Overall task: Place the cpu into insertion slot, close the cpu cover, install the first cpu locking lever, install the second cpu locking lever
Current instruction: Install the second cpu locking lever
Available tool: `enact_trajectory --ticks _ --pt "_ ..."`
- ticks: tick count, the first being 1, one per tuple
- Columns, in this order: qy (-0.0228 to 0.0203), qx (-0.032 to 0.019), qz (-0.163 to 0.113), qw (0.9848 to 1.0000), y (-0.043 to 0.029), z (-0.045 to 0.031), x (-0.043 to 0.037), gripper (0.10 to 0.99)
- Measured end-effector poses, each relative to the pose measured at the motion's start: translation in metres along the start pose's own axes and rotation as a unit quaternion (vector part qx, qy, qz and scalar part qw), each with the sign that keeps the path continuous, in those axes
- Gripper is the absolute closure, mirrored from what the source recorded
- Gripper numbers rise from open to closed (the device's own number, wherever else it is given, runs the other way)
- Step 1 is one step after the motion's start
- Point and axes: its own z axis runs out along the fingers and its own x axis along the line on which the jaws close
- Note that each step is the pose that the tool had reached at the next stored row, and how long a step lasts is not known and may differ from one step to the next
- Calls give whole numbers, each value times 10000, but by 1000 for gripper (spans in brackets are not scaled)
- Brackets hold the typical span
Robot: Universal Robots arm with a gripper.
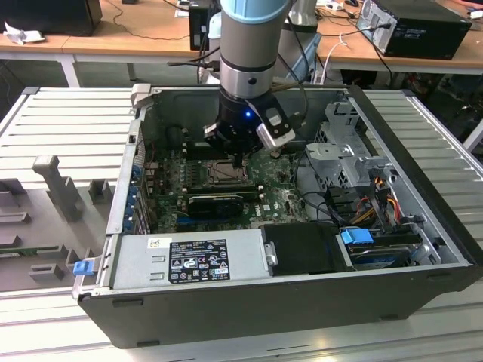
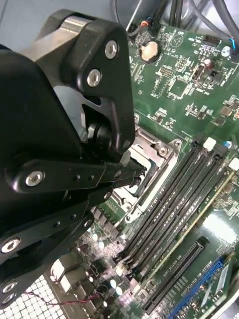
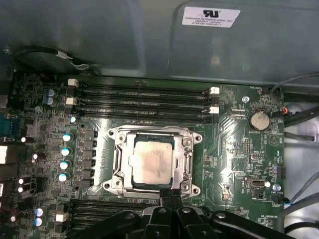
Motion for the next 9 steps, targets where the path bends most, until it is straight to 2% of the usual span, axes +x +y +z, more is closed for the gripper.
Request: enact_trajectory --ticks 4,9 --pt "0 -30 -8 10000 -92 25 5 980" --pt "0 -51 -13 10000 -136 29 7 980"
